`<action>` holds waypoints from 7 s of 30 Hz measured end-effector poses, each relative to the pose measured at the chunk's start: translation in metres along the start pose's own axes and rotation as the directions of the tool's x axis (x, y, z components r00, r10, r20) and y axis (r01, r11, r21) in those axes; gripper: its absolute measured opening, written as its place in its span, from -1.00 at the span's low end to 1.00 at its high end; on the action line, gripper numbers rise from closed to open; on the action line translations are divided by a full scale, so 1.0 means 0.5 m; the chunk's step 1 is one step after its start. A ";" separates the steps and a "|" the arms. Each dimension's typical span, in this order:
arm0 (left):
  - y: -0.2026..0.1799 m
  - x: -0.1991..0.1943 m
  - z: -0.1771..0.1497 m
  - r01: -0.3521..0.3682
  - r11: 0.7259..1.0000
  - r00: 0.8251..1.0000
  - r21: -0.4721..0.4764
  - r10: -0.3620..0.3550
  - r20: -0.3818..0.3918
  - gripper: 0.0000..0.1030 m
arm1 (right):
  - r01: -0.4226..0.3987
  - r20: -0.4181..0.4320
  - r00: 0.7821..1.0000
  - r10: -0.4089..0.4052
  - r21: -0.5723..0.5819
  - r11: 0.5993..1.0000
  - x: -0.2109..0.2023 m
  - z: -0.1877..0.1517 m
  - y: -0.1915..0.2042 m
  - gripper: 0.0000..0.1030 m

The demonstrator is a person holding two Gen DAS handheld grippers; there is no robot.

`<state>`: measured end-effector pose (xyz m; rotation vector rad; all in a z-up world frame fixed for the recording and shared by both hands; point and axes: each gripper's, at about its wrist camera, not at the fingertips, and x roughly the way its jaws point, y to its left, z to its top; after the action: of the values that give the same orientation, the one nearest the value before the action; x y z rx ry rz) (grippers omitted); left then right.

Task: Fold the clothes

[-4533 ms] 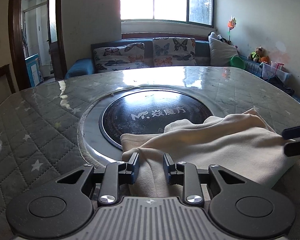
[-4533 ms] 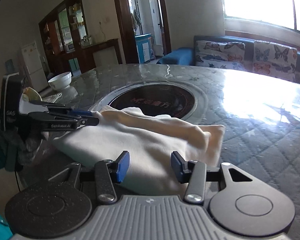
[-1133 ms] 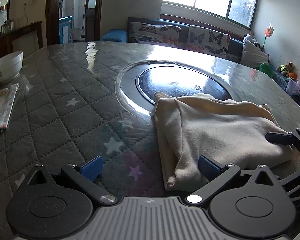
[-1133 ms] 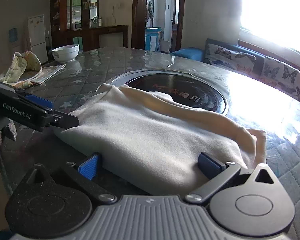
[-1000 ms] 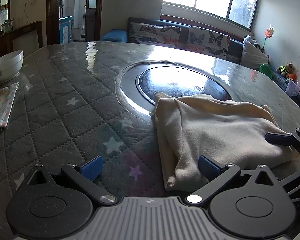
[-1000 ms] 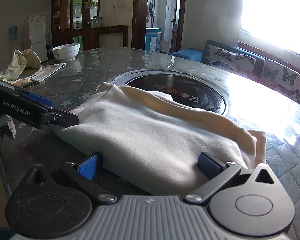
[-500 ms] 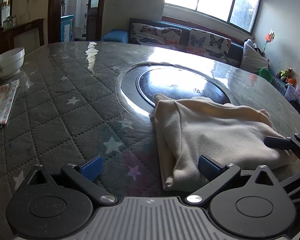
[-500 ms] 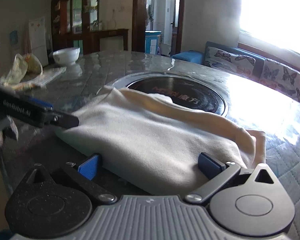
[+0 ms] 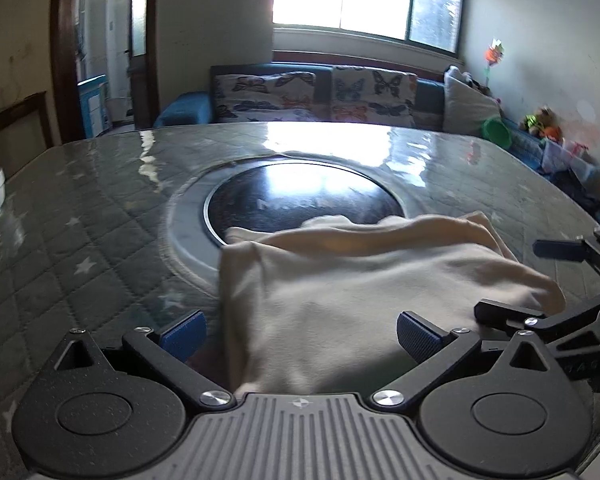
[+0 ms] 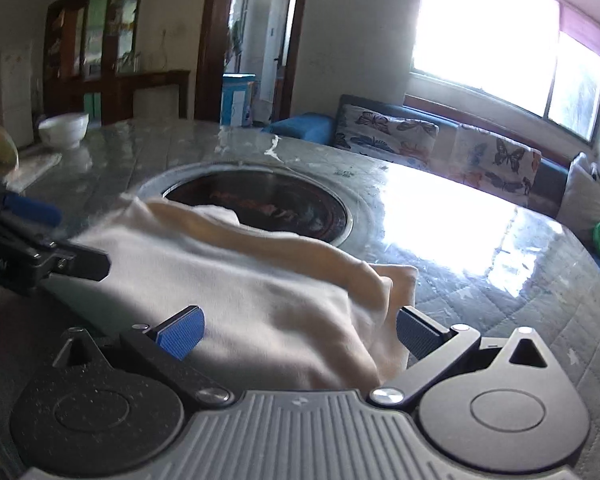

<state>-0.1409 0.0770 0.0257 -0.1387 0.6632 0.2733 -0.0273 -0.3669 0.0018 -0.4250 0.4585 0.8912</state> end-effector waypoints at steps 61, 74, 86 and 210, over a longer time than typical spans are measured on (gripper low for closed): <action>-0.062 0.040 -0.012 0.008 0.998 0.999 0.069 -0.005 -0.045 1.00 | 0.203 0.023 0.979 -0.202 -0.177 0.963 0.038 -0.023 -0.059 1.00; -0.058 0.042 -0.015 0.011 0.998 0.999 0.058 -0.008 -0.044 1.00 | 0.195 0.008 0.980 -0.197 -0.206 0.959 0.101 0.023 -0.054 1.00; -0.053 0.044 -0.018 0.018 0.998 0.999 0.054 -0.016 -0.040 1.00 | 0.207 0.050 0.978 -0.201 -0.259 0.943 0.137 0.082 -0.041 1.00; 0.158 0.015 0.029 -0.128 0.947 0.990 -0.294 0.103 -0.097 0.91 | -0.355 -0.082 0.930 0.358 -0.447 0.821 0.006 0.066 0.269 0.58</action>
<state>-0.1498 0.1570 0.0291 -0.4048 0.7082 0.4837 -0.1284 -0.2720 0.0056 -0.7841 0.3225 1.3773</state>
